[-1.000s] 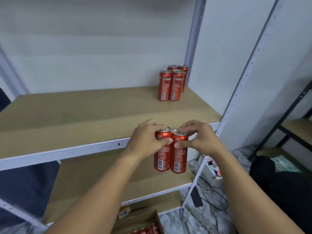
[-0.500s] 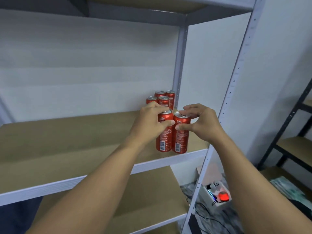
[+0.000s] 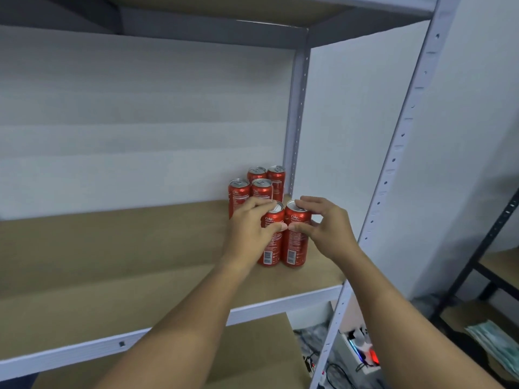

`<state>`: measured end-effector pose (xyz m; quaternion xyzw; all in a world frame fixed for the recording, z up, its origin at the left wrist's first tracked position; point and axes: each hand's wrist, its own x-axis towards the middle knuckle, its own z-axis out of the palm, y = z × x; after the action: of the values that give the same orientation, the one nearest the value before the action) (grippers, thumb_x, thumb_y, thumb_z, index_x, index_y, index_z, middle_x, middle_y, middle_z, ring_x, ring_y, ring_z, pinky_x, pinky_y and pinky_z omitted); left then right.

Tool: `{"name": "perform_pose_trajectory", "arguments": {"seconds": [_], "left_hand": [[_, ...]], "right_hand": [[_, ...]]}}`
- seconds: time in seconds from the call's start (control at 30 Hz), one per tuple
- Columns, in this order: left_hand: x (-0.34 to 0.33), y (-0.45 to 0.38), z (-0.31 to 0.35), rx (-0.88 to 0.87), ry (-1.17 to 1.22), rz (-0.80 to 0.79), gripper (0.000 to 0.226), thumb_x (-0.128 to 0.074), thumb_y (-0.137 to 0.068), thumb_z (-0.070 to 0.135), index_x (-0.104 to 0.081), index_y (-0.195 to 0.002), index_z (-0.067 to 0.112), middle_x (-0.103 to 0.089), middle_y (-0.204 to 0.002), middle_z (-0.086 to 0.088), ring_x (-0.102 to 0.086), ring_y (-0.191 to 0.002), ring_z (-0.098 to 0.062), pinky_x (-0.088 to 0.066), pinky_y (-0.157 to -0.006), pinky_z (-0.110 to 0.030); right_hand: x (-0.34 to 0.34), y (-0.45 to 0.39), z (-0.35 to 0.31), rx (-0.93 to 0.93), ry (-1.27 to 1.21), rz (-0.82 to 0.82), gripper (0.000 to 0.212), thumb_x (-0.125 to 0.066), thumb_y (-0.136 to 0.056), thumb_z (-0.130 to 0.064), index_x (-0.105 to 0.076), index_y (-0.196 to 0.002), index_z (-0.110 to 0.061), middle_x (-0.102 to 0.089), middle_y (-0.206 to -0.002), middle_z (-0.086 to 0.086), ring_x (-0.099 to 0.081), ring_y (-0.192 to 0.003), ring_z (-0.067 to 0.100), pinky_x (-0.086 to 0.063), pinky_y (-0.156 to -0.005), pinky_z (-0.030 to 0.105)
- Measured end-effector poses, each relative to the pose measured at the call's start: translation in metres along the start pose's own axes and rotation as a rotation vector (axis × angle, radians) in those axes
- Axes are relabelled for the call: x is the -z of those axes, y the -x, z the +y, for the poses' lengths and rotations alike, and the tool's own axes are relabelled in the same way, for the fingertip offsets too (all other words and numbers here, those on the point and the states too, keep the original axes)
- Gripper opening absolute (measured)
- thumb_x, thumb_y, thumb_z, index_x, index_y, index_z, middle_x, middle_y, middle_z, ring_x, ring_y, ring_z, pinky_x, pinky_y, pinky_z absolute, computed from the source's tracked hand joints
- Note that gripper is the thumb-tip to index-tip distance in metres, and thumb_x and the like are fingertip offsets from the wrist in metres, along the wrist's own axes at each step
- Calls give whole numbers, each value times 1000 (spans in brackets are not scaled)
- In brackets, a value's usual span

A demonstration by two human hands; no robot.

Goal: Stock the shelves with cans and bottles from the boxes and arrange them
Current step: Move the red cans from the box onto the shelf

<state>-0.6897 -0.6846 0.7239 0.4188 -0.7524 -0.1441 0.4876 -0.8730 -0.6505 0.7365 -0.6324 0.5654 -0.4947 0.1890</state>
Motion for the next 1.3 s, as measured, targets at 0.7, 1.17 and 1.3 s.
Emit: {"name": "perform_pose_trajectory", "arguments": {"seconds": [0.7, 1.17, 1.3], "left_hand": [[-38, -9, -32, -43, -39, -8, 99, -93, -67, 9, -45, -154, 19, -35, -162, 1, -35, -148, -15, -31, -121, -31], [-52, 7, -43, 123, 134, 40, 100, -86, -76, 2, -36, -156, 34, -41, -141, 12, -41, -135, -2, -44, -115, -44], [-53, 7, -45, 145, 157, 20, 102, -84, -79, 0, -32, -156, 43, -40, -141, 12, -44, -139, -11, -46, -113, -48]], "right_hand": [[-16, -18, 43, -18, 93, -80, 105, -77, -75, 5, -30, -147, -55, -39, -148, -3, -42, -138, 17, -46, -104, 28], [-29, -14, 48, -55, 62, -67, 100, -76, -86, -11, -15, -144, -65, -45, -145, -2, -51, -130, 22, -50, -104, 54], [-30, -13, 46, -54, 82, -68, 105, -74, -88, -10, -8, -144, -68, -43, -148, -1, -49, -133, 22, -48, -106, 55]]}}
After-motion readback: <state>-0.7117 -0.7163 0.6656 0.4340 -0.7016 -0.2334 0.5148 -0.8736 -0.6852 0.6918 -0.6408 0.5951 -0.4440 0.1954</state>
